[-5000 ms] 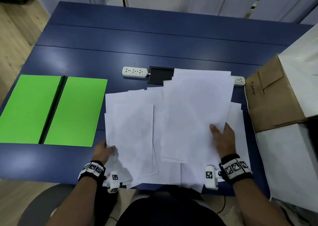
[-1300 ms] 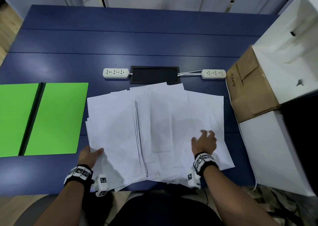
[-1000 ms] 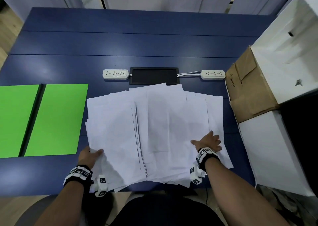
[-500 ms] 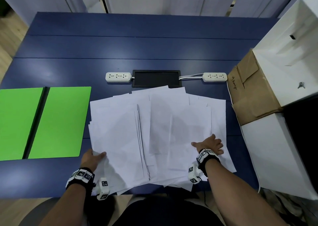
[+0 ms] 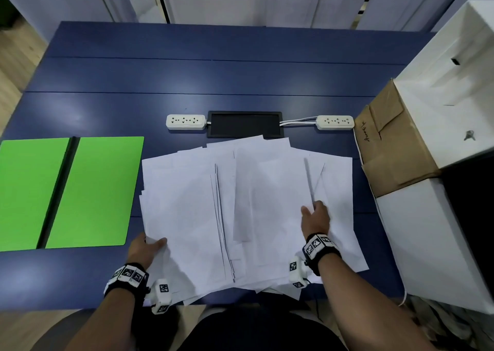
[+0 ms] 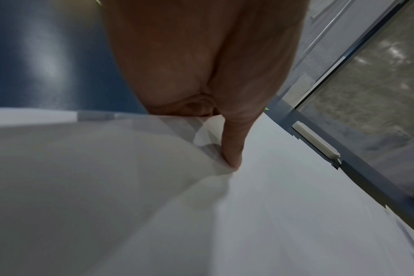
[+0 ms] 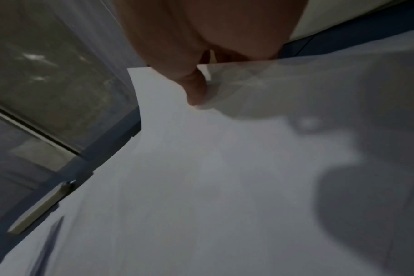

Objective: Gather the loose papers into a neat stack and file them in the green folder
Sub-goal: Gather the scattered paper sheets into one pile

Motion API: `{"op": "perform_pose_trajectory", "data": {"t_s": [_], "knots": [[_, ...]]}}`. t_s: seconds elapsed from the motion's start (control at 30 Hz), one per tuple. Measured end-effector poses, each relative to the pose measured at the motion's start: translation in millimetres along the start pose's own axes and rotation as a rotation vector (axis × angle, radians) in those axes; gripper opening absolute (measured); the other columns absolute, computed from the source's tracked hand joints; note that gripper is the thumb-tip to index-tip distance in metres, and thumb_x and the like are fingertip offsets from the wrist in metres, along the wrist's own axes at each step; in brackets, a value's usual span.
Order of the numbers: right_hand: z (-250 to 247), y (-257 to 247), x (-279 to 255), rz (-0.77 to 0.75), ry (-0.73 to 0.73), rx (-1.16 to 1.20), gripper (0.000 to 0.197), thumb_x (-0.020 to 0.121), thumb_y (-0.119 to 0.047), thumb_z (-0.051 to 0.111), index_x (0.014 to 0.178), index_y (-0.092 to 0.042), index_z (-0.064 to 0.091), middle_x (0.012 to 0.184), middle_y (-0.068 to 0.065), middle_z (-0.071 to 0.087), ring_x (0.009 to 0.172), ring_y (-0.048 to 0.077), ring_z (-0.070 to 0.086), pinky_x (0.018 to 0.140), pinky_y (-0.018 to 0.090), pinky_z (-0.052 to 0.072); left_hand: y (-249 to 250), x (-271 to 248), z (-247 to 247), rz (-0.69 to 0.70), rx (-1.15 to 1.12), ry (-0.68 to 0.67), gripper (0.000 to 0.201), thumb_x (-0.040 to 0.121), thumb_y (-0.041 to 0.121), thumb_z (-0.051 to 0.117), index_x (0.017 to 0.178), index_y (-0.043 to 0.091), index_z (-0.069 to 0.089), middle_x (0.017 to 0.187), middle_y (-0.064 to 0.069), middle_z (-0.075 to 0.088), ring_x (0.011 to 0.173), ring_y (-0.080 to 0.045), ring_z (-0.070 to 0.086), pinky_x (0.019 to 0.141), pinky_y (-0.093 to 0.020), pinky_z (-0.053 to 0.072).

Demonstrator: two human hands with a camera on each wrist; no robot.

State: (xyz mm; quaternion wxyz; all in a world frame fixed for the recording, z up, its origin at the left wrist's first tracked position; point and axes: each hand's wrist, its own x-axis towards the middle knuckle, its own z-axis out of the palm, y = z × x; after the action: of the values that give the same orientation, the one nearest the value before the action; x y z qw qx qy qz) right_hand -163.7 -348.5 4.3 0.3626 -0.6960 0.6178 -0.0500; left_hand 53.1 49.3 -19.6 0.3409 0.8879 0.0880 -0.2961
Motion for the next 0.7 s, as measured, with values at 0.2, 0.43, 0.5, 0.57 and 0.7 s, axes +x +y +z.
{"op": "perform_pose_trajectory", "data": {"t_s": [0.2, 0.43, 0.5, 0.57, 0.7], "knots": [[33.6, -32.9, -10.2, 0.087, -0.101, -0.124, 0.035, 0.094, -0.015, 0.054, 0.126, 0.0, 0.051, 0.136, 0.02, 0.041, 0.114, 0.042, 0.059, 0.094, 0.042, 0.049, 7.3, -6.7, 1.1, -0.002, -0.003, 0.009, 0.032, 0.086, 0.007, 0.075, 0.11, -0.009, 0.062, 0.096, -0.019, 0.064, 0.085, -0.029, 0.059, 0.076, -0.037, 0.044], [40.4, -39.3, -9.2, 0.209, -0.122, -0.104, 0.035, 0.086, -0.009, 0.054, 0.121, -0.011, 0.051, 0.125, 0.013, 0.061, 0.112, 0.035, 0.063, 0.096, 0.042, 0.048, 2.1, -2.5, 0.0, -0.004, -0.018, -0.002, 0.032, 0.085, 0.009, 0.076, 0.109, -0.007, 0.063, 0.102, -0.023, 0.069, 0.086, -0.031, 0.062, 0.077, -0.038, 0.047], [42.1, -35.1, -8.0, 0.223, -0.132, -0.038, 0.037, 0.083, -0.008, 0.055, 0.119, -0.017, 0.049, 0.117, 0.011, 0.067, 0.105, 0.034, 0.066, 0.096, 0.042, 0.049, 4.5, -5.3, 0.4, 0.003, -0.009, -0.003, 0.031, 0.086, 0.009, 0.075, 0.109, -0.007, 0.062, 0.099, -0.021, 0.066, 0.086, -0.03, 0.06, 0.076, -0.037, 0.045], [42.7, -33.2, -7.7, 0.205, -0.141, 0.067, 0.038, 0.08, -0.008, 0.057, 0.116, -0.019, 0.053, 0.114, 0.01, 0.07, 0.099, 0.032, 0.069, 0.09, 0.043, 0.055, 6.3, -7.2, 0.7, 0.012, -0.004, -0.002, 0.032, 0.087, 0.008, 0.074, 0.111, -0.008, 0.061, 0.096, -0.017, 0.063, 0.086, -0.029, 0.058, 0.076, -0.037, 0.044], [34.6, -35.1, -9.3, 0.145, -0.138, -0.044, 0.037, 0.095, -0.021, 0.058, 0.128, -0.004, 0.061, 0.131, 0.016, 0.062, 0.12, 0.034, 0.06, 0.097, 0.037, 0.049, 7.1, -7.5, 0.2, 0.018, -0.001, -0.001, 0.033, 0.086, 0.007, 0.074, 0.112, -0.009, 0.061, 0.095, -0.016, 0.061, 0.087, -0.029, 0.058, 0.077, -0.036, 0.043]]}}
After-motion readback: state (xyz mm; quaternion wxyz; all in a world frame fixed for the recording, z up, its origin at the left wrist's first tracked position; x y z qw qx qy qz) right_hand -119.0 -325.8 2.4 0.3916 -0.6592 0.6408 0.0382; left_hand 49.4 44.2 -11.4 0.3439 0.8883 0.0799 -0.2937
